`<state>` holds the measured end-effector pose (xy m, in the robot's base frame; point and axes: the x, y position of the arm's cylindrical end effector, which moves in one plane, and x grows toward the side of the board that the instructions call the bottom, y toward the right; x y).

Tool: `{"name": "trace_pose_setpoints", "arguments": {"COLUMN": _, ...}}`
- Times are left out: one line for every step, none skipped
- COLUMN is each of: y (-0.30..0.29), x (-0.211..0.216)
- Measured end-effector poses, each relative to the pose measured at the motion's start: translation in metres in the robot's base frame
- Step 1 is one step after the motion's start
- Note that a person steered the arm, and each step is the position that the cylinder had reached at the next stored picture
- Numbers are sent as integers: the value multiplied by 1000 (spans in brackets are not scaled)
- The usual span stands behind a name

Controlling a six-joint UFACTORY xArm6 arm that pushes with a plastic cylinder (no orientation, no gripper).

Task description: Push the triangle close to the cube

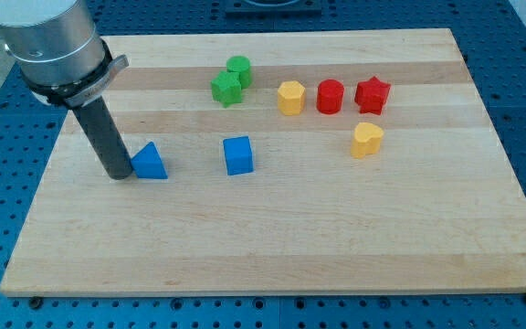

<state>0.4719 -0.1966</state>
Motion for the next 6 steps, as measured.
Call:
{"name": "trace_pose_setpoints", "arguments": {"y": 15, "x": 0}}
{"name": "trace_pose_setpoints", "arguments": {"y": 37, "x": 0}}
{"name": "trace_pose_setpoints", "arguments": {"y": 60, "x": 0}}
{"name": "trace_pose_setpoints", "arguments": {"y": 69, "x": -1}}
{"name": "trace_pose_setpoints", "arguments": {"y": 43, "x": -24}}
{"name": "trace_pose_setpoints", "arguments": {"y": 42, "x": -57}}
